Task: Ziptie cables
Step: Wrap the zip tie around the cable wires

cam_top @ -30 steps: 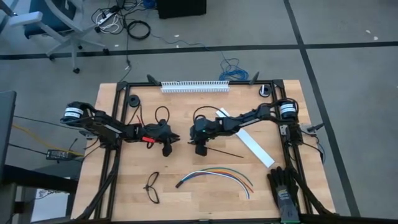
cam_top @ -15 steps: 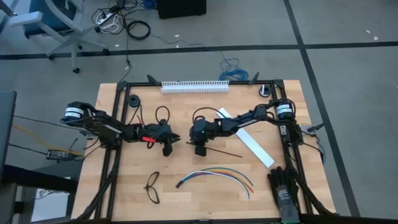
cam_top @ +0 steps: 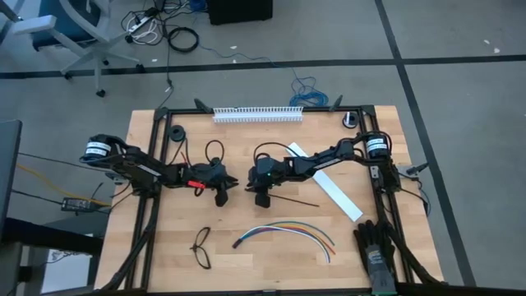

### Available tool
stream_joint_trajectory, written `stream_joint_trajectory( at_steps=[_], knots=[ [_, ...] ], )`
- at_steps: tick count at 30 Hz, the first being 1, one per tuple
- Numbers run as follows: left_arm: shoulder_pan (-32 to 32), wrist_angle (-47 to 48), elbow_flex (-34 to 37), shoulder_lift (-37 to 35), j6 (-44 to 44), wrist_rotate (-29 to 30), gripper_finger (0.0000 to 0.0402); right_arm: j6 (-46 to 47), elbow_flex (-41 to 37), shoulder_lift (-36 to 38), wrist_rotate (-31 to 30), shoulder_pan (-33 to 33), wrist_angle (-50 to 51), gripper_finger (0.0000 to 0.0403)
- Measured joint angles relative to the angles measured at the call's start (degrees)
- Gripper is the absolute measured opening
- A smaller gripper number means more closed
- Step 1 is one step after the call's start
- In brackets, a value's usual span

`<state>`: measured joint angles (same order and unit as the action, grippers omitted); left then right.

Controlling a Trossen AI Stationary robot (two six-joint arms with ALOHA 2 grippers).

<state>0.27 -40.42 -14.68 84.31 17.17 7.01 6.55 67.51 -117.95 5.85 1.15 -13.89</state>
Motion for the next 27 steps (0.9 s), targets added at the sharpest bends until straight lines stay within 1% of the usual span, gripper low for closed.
stream_joint_trajectory(
  at_steps=[12,17,20,27],
  knots=[
    [0.0,0.0,0.0,0.0,0.0,0.0,0.0078,-0.2,0.0,0.0,-0.3,-0.3,1.0,0.0074],
    [0.0,0.0,0.0,0.0,0.1,0.0,0.0078,-0.2,0.0,0.0,-0.6,-0.3,3.6,0.0074],
    [0.0,-0.2,0.0,0.0,0.1,0.0,0.0078,-0.1,0.0,0.0,-2.0,-0.4,5.5,0.0074],
    [0.0,-0.5,0.0,0.0,0.1,0.0,0.0078,-0.1,0.0,0.0,-2.0,-0.7,6.3,0.0073]
  ],
)
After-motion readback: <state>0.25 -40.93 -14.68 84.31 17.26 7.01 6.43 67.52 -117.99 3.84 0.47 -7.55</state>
